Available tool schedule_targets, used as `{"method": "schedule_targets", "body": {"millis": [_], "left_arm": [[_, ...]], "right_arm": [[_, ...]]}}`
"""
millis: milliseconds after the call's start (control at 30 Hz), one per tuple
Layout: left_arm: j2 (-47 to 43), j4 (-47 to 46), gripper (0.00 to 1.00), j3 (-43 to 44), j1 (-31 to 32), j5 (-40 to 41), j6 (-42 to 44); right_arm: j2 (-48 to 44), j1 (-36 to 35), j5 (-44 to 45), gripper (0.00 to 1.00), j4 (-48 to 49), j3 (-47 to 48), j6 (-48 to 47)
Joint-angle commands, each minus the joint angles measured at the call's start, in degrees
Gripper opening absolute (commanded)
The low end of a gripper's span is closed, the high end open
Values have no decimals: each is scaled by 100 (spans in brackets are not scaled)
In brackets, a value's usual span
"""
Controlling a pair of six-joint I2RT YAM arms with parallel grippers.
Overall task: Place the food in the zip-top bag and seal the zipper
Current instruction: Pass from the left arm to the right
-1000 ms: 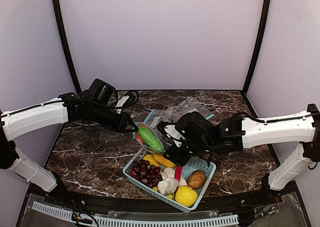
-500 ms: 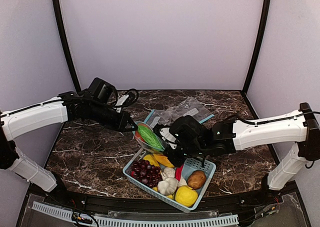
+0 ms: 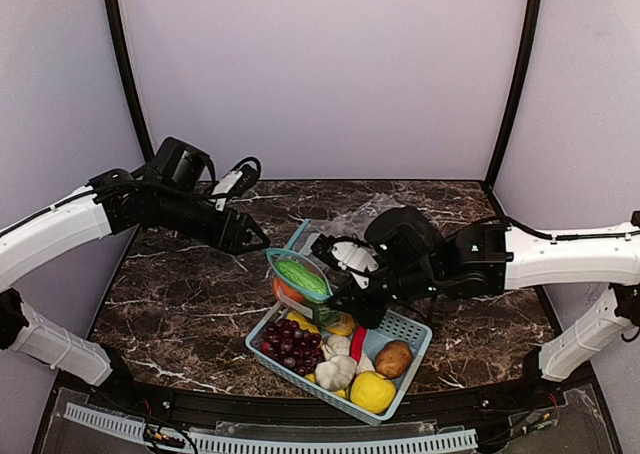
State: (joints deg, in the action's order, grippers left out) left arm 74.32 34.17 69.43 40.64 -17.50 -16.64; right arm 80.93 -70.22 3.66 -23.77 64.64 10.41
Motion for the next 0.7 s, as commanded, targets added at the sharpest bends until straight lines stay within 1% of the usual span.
{"method": "schedule_targets", "body": {"millis": [0, 33, 100, 200, 300, 433, 533, 667], "left_arm": [[-568, 193, 65, -143, -33, -126, 554], [-652, 159, 70, -203, -37, -199, 769], [-872, -91, 73, -447, -23, -468, 1111], [-1159, -537, 75, -737, 71, -1079, 1562], [-1331, -1323, 76, -1070, 265, -1398, 2167], [-1195, -1957, 77, -1214, 588, -1318, 2751], [-917, -1999, 78, -1099, 863, -1295, 3139], [-565, -1939, 77, -1013, 1360, -911, 3812]], "right_arm": [[-7, 73, -904, 0, 192, -355, -234], [-10, 97, -997, 0, 237, -418, -264], [-19, 138, -1107, 0, 284, -484, -297], [-55, 174, -1269, 0, 287, -505, -337], [-124, 214, -1341, 0, 288, -523, -352], [-218, 250, -1354, 0, 358, -597, -317], [-304, 269, -1336, 0, 424, -690, -282], [-407, 315, -1370, 0, 499, -787, -268]]}}
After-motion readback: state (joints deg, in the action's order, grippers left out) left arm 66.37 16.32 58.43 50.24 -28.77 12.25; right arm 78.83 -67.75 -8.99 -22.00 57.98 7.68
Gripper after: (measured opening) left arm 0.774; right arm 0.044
